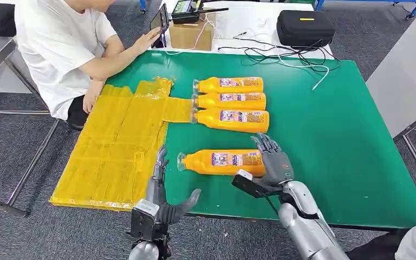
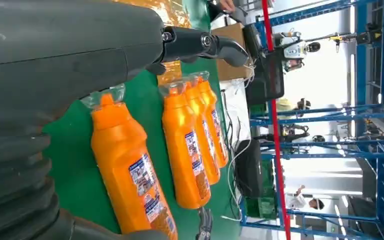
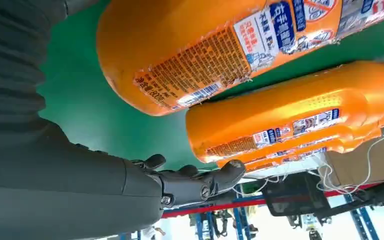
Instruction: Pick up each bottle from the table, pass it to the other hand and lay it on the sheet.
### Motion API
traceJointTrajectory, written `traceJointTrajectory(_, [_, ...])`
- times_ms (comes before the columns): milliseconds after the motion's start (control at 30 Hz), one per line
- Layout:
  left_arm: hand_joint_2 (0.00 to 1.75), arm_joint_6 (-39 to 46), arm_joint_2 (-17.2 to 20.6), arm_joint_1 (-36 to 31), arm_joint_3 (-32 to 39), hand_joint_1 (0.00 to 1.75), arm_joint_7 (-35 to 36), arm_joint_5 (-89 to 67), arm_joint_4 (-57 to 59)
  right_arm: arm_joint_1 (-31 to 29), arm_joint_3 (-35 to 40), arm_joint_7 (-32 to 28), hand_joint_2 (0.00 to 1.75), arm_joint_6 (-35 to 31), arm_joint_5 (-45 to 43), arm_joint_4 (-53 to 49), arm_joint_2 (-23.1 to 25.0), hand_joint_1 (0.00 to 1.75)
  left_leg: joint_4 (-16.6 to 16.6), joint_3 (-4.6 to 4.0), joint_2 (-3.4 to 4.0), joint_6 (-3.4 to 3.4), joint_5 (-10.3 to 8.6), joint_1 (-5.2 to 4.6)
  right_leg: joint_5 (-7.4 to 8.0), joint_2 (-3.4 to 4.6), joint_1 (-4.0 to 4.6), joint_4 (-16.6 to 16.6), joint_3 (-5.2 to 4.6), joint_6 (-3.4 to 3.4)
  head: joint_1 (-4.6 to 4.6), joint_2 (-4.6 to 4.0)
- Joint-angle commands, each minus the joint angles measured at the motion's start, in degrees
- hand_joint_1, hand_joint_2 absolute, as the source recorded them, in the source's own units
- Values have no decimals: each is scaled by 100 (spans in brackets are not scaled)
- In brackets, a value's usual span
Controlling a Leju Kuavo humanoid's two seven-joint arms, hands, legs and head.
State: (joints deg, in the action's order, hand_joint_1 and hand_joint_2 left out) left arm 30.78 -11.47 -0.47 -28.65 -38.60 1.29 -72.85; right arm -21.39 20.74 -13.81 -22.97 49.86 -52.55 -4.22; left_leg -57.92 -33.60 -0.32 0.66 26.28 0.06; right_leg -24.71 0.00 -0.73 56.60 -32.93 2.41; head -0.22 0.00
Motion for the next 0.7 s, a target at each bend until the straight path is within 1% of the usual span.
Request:
traceJointTrajectory(33, [175, -88, 22, -147, 43, 0, 52, -103, 136, -258, 450, -85, 175, 211, -90, 242, -21, 0, 3, 11, 6, -4, 2, 1, -1, 3, 2, -3, 9, -7, 0, 0])
traceJointTrajectory(200, [175, -108, 22, -159, 14, 0, 65, -145, 113, -154, 559, -244, 175, 157, -141, -1, -24, 0, 2, 11, 7, -5, 4, 1, -2, 5, 2, -1, 7, -8, -2, 0])
traceJointTrajectory(267, [175, -168, 16, -201, -21, 0, 66, -139, 162, 26, 578, -723, 175, 3, -443, -377, 21, 0, 1, 10, 5, -6, 3, 2, -2, 2, 3, 0, 8, -9, -2, 2])
traceJointTrajectory(333, [175, -194, -8, -246, -54, 0, 60, -133, 248, 255, 601, -912, 175, -61, -675, -862, 65, 0, 0, 14, 0, -6, 4, 4, -4, -3, 5, -2, 14, -10, 0, 2])
traceJointTrajectory(400, [175, -166, -29, -251, -56, 0, 20, -110, 297, 512, 707, -916, 175, -47, -801, -1479, 57, 0, 2, 12, 2, -6, 4, 4, -3, -1, 5, -2, 11, -10, 0, 2])
traceJointTrajectory(500, [175, -95, -40, -270, -20, 0, -36, -83, 320, 693, 838, -848, 175, 94, -954, -1954, -15, 0, -1, 9, -3, -6, 5, 3, -7, -6, 4, 1, 9, -10, 0, 0])
traceJointTrajectory(567, [175, 85, -118, -386, 163, 0, -140, 6, 425, 715, 968, -866, 175, 168, -1014, -2089, -39, 0, 4, 15, 1, -6, 4, 2, -5, -2, 3, -3, 13, -10, 0, 0])
traceJointTrajectory(667, [175, 75, -153, -545, 275, 0, -140, 118, 629, 684, 1037, -870, 175, 186, -1055, -2086, -28, 0, -1, 4, -2, -4, 0, 1, -1, -4, 2, 0, 4, -7, 0, 0])
traceJointTrajectory(700, [175, 180, -264, -561, 445, 0, -140, 134, 670, 659, 1051, -913, 175, 186, -1124, -2054, -12, 0, 0, 15, 3, -6, 3, 4, -2, 0, 5, -2, 14, -10, 0, 0])
